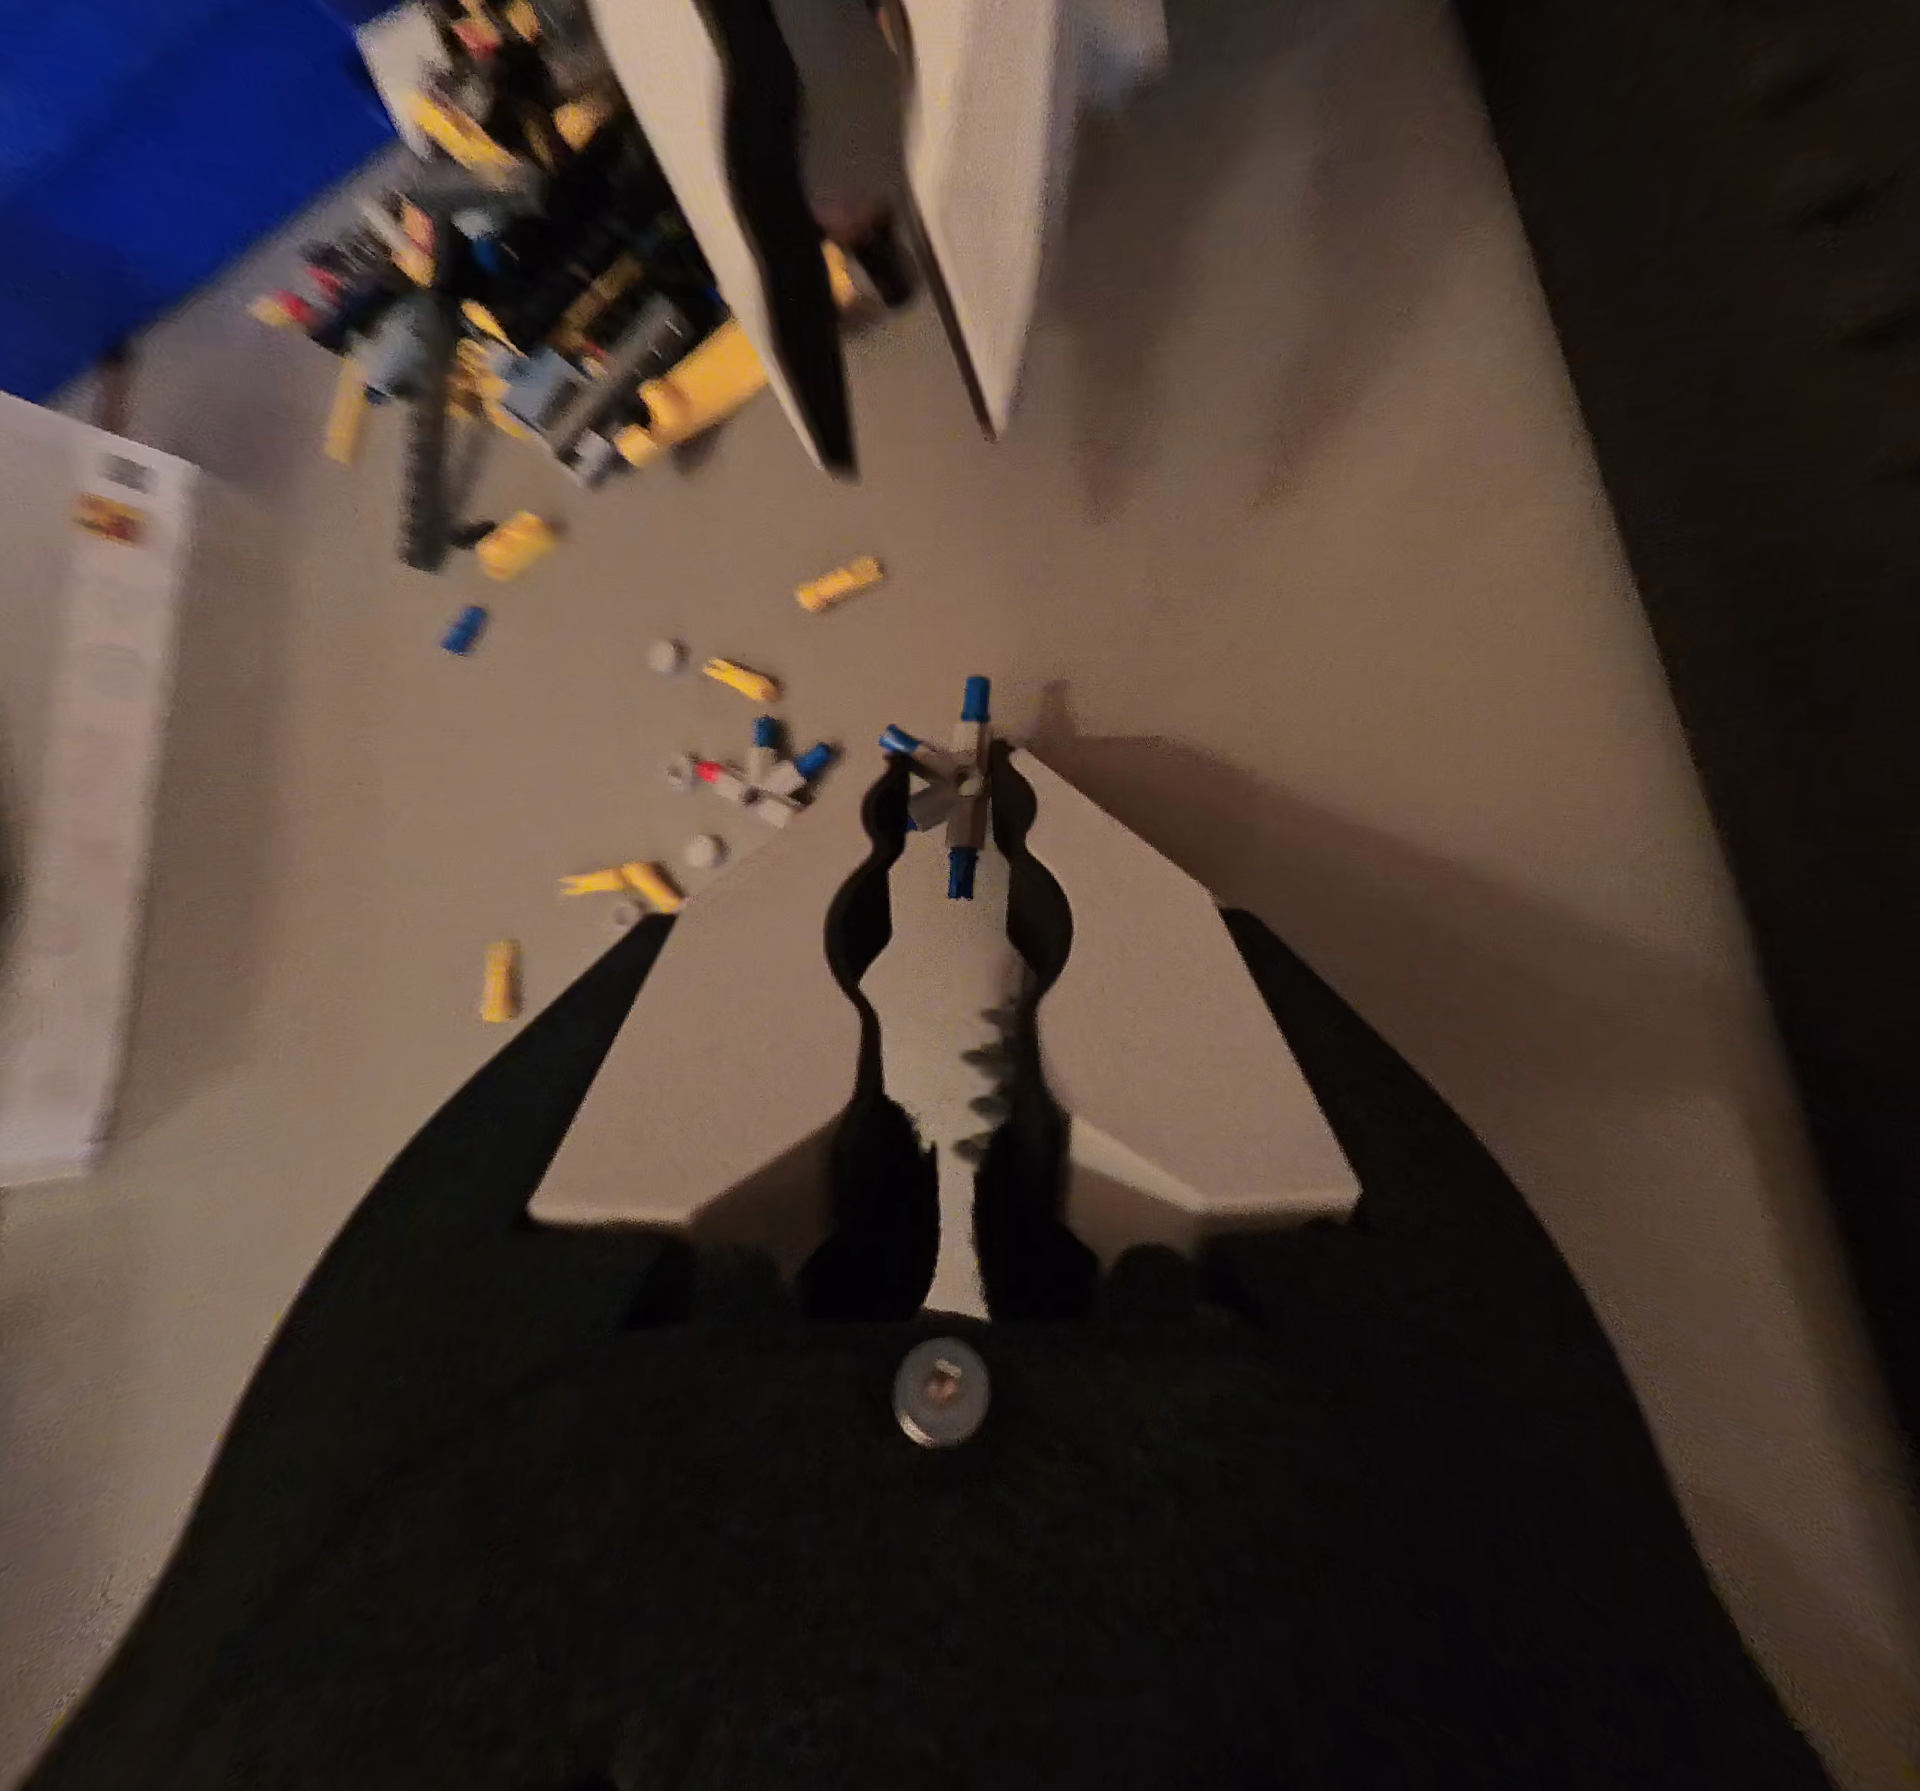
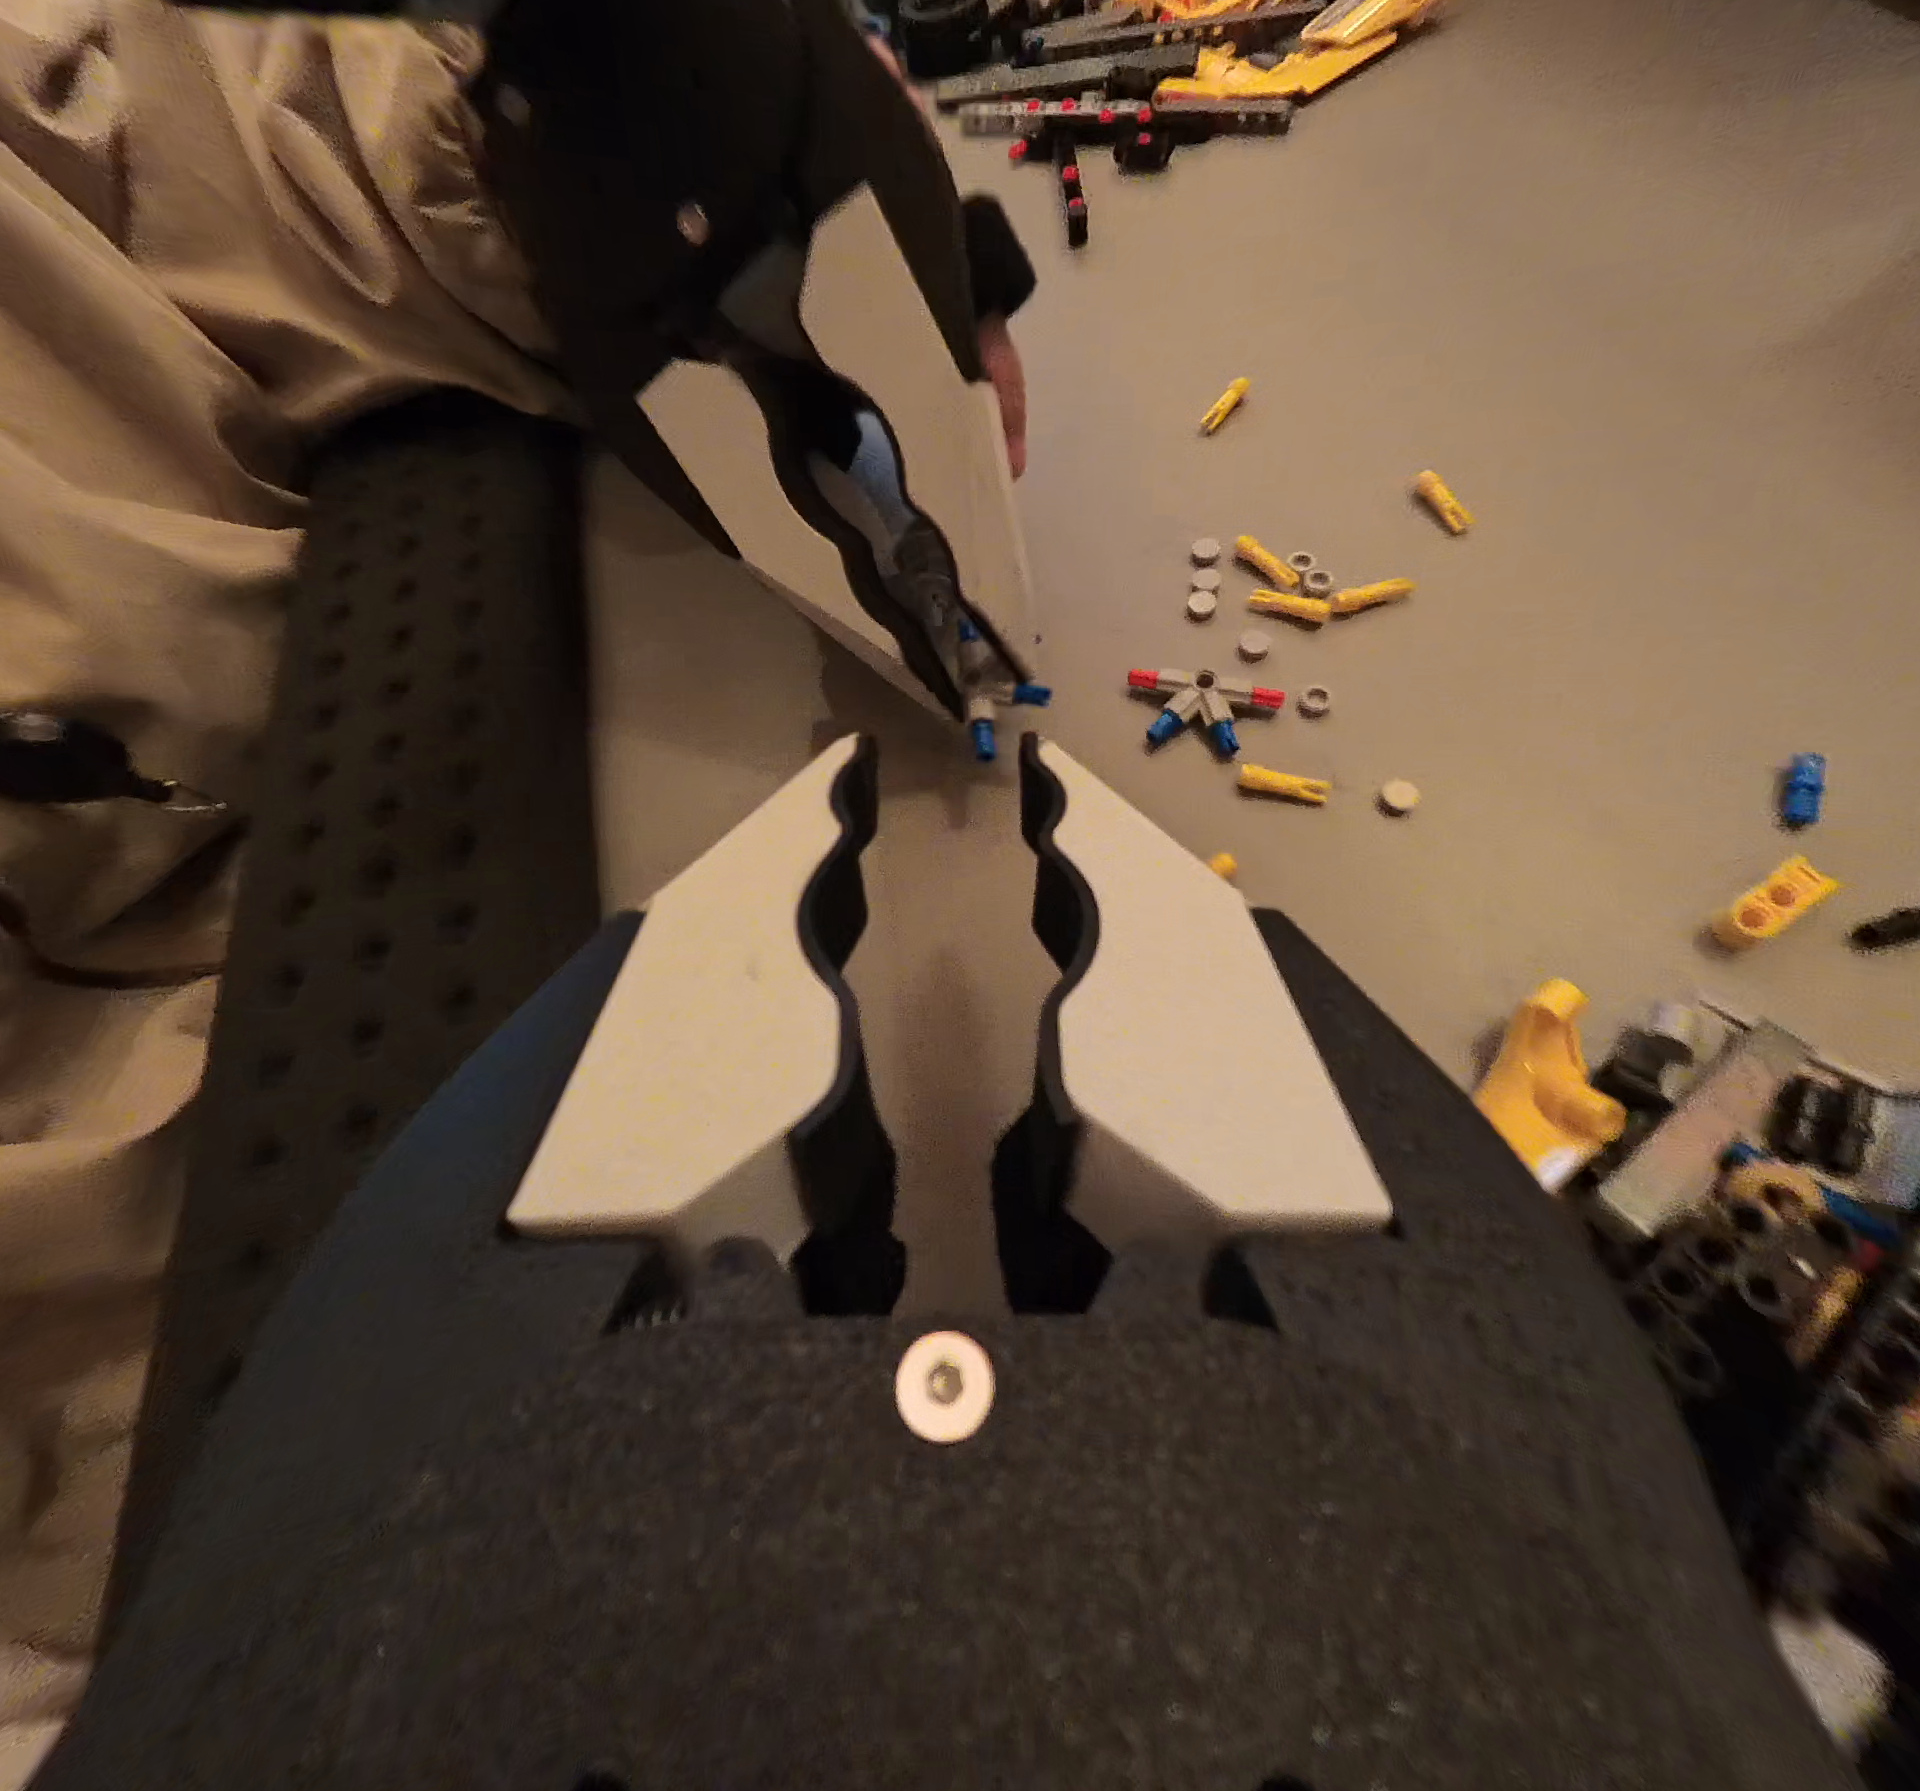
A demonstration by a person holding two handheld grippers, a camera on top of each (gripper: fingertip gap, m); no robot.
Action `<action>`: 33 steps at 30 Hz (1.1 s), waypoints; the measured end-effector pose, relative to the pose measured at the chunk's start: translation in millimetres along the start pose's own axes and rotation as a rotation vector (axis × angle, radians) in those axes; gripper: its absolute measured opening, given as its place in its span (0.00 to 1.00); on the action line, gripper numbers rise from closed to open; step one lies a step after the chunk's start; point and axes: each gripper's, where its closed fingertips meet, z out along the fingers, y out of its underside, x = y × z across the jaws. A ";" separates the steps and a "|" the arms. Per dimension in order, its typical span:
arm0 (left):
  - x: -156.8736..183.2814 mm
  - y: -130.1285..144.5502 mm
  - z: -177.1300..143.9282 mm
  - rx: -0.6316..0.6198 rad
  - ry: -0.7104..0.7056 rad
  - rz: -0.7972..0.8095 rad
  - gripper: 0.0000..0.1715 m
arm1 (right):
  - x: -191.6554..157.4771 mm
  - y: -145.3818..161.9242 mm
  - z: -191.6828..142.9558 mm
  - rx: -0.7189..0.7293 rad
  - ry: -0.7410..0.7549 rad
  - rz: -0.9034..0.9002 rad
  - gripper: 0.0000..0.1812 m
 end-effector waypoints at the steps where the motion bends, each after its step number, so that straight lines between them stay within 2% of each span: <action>1: -6.4 -5.9 -3.7 0.029 -0.040 0.011 0.09 | -3.6 -1.3 7.7 0.006 -0.018 0.003 0.14; 5: -14.4 -19.5 -13.6 0.096 -0.103 0.053 0.09 | -6.9 -9.2 20.2 0.043 -0.066 0.064 0.12; 10: -14.4 -20.9 -14.6 0.113 -0.093 0.037 0.08 | 7.8 -9.6 14.7 0.048 0.066 -0.042 0.10; 15: -14.5 -23.6 -16.4 0.129 -0.090 0.029 0.08 | 2.6 -1.8 23.0 0.000 0.044 -0.059 0.10; 18: -11.3 -23.9 -15.4 0.128 -0.077 0.037 0.09 | 5.0 -2.4 22.3 -0.008 0.088 -0.108 0.02; 22: -13.8 -27.1 -19.4 0.154 -0.079 0.020 0.08 | 3.4 -8.8 19.1 0.023 0.101 -0.159 0.02; 24: -16.0 -29.7 -22.3 0.172 -0.086 0.018 0.09 | 0.9 -13.9 19.2 0.059 0.091 -0.150 0.06; 29: -12.1 -29.9 -22.4 0.183 -0.051 -0.003 0.09 | -1.1 -13.3 18.9 0.055 0.089 -0.182 0.02; 31: -15.1 -30.7 -23.0 0.216 -0.018 -0.118 0.09 | 0.5 -14.0 18.3 0.051 0.104 -0.205 0.02; 33: -27.0 -37.5 -28.1 0.304 0.035 -0.335 0.10 | 5.7 -21.6 13.0 0.085 0.154 -0.239 0.02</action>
